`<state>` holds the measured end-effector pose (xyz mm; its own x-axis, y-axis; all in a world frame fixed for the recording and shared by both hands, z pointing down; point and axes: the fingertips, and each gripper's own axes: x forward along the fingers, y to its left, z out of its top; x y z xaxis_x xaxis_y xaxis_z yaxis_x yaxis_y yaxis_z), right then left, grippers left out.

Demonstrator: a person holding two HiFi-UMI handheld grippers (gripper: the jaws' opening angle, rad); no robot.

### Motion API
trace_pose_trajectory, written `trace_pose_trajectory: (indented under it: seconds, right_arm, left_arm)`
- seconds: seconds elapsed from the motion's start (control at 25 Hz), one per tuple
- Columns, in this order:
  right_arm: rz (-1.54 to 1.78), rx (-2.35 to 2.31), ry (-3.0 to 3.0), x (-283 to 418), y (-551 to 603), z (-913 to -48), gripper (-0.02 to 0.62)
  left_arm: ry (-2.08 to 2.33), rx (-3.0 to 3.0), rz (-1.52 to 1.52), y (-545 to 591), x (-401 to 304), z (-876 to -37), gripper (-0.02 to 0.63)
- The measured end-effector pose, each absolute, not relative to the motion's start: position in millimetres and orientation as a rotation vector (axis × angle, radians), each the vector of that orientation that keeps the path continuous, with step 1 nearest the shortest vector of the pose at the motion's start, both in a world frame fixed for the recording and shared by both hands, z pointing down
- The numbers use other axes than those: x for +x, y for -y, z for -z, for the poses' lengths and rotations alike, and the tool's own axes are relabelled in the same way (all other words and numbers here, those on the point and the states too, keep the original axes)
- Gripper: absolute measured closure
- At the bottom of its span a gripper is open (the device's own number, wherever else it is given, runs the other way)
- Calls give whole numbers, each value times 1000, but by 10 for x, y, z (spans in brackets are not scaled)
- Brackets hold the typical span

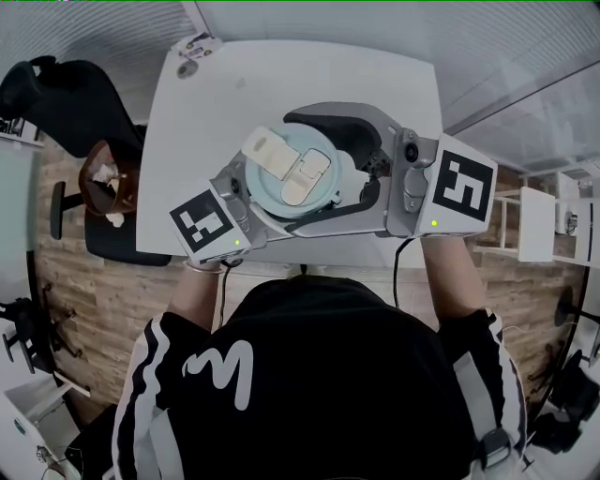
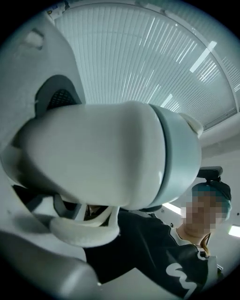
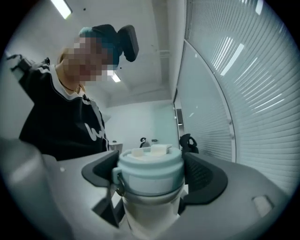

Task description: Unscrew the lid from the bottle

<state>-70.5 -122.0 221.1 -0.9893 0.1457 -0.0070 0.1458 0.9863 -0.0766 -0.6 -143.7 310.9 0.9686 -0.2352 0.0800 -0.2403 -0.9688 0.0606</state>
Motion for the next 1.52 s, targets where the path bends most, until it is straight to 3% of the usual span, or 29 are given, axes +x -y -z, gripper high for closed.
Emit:
trace_pose_trajectory:
  seconds: [0.64, 0.92, 1.2, 1.52]
  right_arm:
    - [52, 1433, -2941, -409, 719, -2233, 161]
    - [88, 1664, -2761, -378, 581, -2155, 161]
    - [14, 1190, -2830, -477, 759, -1949, 138]
    - [-178, -34, -2997, -418, 1244, -1783, 138]
  left_arm:
    - [-163, 3070, -136, 852, 238, -3085, 147]
    - [-233, 3076, -91, 712, 263, -3025, 147]
    - [-80, 3041, 45, 837, 156, -2982, 147]
    - [425, 3041, -7, 1396, -102, -3029, 147]
